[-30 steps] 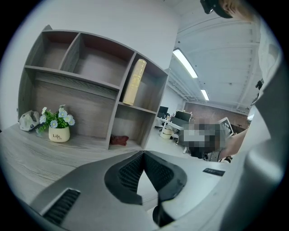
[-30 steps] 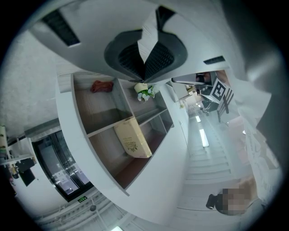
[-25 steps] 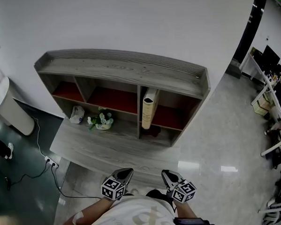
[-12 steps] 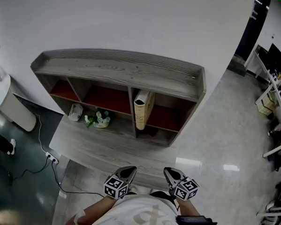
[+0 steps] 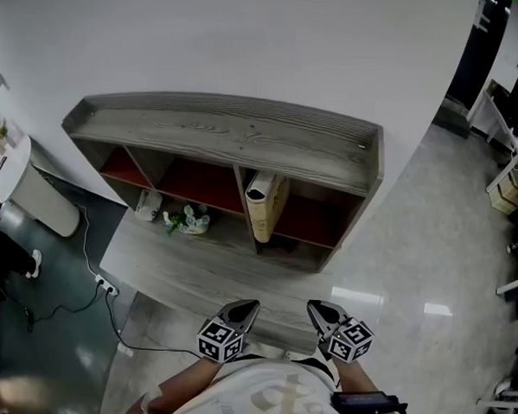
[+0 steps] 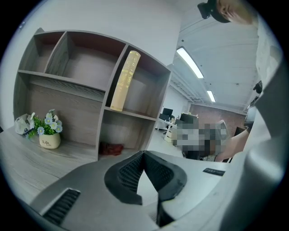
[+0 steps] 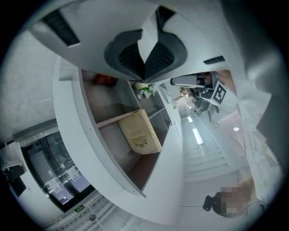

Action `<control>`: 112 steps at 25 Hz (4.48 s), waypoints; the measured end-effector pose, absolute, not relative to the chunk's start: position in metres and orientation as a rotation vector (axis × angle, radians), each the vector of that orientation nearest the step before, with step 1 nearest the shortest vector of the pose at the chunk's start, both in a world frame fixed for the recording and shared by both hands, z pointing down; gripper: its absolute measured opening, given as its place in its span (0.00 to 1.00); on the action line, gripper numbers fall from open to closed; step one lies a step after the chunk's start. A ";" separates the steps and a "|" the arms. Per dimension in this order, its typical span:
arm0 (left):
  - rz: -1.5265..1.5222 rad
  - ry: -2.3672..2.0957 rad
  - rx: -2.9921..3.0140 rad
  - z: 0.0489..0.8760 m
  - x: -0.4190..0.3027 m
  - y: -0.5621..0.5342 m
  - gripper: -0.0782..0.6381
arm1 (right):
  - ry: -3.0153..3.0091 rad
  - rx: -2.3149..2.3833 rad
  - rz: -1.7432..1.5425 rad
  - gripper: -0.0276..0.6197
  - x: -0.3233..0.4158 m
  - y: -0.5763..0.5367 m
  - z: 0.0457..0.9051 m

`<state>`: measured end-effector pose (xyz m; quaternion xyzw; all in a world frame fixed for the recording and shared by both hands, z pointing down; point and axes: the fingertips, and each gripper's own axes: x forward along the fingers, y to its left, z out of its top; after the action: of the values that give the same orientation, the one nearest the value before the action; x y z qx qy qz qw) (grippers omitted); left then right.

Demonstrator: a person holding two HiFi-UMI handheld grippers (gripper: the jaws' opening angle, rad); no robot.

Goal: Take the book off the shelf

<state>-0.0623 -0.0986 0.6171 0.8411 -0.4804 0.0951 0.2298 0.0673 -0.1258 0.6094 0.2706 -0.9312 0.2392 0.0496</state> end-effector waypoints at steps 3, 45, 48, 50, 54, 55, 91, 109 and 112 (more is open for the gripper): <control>0.252 -1.355 2.318 0.609 -0.064 -0.107 0.12 | -2.850 0.797 0.727 0.05 0.064 -0.131 0.608; 0.154 -1.761 2.349 0.472 -0.090 -0.232 0.47 | -2.963 0.625 0.688 0.05 0.057 -0.160 0.598; 0.155 -1.751 2.359 0.465 -0.085 -0.245 0.54 | -2.952 0.631 0.666 0.05 0.058 -0.161 0.599; 0.157 -1.754 2.363 0.461 -0.083 -0.254 0.54 | -2.946 0.634 0.661 0.05 0.059 -0.161 0.600; 0.168 -1.786 2.356 0.452 -0.084 -0.272 0.54 | -2.938 0.643 0.664 0.05 0.061 -0.162 0.602; 0.170 -1.792 2.352 0.451 -0.085 -0.276 0.54 | -2.937 0.644 0.668 0.05 0.061 -0.163 0.602; 0.307 -1.961 2.266 0.457 -0.081 -0.326 0.44 | -2.939 0.695 0.721 0.05 0.079 -0.166 0.617; 0.226 -1.914 2.330 0.451 -0.077 -0.307 0.43 | -2.941 0.674 0.750 0.05 0.081 -0.158 0.618; 0.219 -1.907 2.340 0.448 -0.077 -0.301 0.43 | -2.940 0.670 0.752 0.05 0.080 -0.156 0.617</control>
<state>-0.0767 -0.3010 0.4479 0.7720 -0.6289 0.0721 0.0575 0.0800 -0.1555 0.6168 0.2157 -0.9458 0.2421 0.0170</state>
